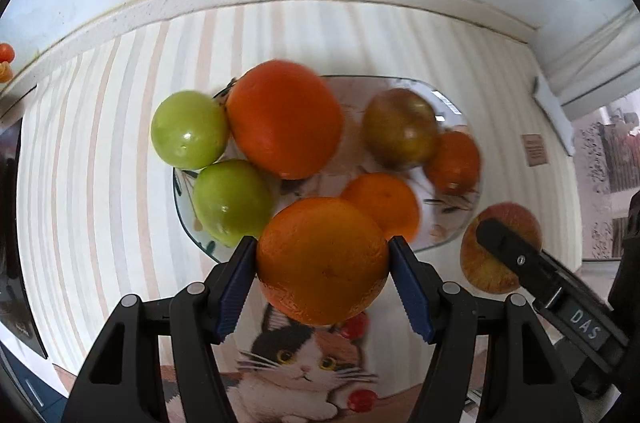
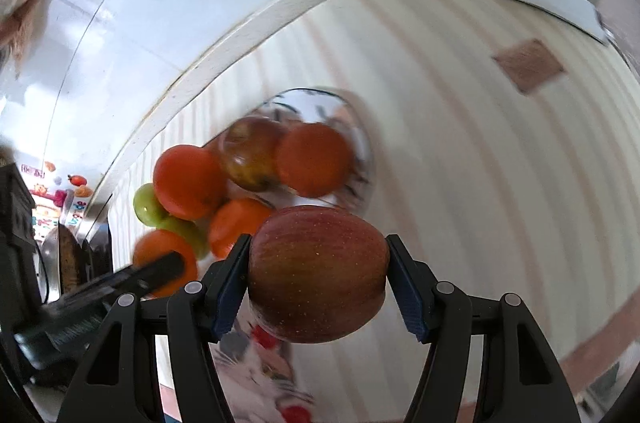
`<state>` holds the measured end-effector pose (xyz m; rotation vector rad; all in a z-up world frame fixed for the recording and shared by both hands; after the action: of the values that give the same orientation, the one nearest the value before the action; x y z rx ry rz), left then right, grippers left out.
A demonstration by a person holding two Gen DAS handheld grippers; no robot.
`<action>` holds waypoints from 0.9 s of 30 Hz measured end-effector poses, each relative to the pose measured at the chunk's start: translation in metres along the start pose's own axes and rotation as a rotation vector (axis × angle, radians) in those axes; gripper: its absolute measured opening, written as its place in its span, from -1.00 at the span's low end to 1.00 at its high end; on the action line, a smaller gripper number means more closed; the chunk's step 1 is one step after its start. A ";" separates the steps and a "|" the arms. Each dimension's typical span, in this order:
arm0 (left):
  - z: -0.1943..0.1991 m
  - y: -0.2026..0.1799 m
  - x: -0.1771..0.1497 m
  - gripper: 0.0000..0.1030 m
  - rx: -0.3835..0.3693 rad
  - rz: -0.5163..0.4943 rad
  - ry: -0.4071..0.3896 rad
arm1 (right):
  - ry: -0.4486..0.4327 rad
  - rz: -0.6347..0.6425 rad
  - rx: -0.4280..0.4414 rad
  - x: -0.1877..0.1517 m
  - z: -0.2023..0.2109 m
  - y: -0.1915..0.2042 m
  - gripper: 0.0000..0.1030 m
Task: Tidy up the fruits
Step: 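Lower the orange and red apple onto the floral plate and open both tools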
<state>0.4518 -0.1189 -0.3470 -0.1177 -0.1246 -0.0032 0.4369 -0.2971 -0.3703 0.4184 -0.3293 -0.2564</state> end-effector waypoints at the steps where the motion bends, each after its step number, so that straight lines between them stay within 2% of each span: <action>1: -0.004 0.002 0.001 0.24 0.005 0.002 0.005 | 0.006 0.011 -0.009 0.002 -0.007 0.004 0.31; 7: -0.021 -0.004 0.001 0.25 0.033 -0.010 0.007 | 0.028 0.027 -0.047 0.008 -0.032 0.007 0.31; 17: -0.019 0.001 0.001 0.26 0.030 -0.027 -0.021 | 0.021 0.008 -0.048 0.014 -0.041 0.008 0.32; 23: -0.019 0.002 0.002 0.26 0.026 -0.018 -0.009 | 0.026 0.013 -0.041 0.014 -0.042 0.008 0.36; 26: -0.019 0.003 0.002 0.26 0.025 -0.013 -0.003 | 0.026 0.005 -0.033 0.014 -0.041 0.008 0.41; 27: -0.020 0.004 0.001 0.26 0.025 -0.011 0.004 | 0.020 0.004 -0.032 0.015 -0.039 0.008 0.51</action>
<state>0.4552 -0.1176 -0.3668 -0.0920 -0.1213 -0.0127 0.4664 -0.2808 -0.3969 0.3889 -0.3060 -0.2530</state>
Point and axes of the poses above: each gripper's, at about its wrist camera, not at the fingertips, and z roughly against the way its jaws point, y to its left, x to its top, the point moved 8 cm from there along -z, roughly the way its jaws point, and after that the axes turned 5 degrees about z, right-handed, at the moved point
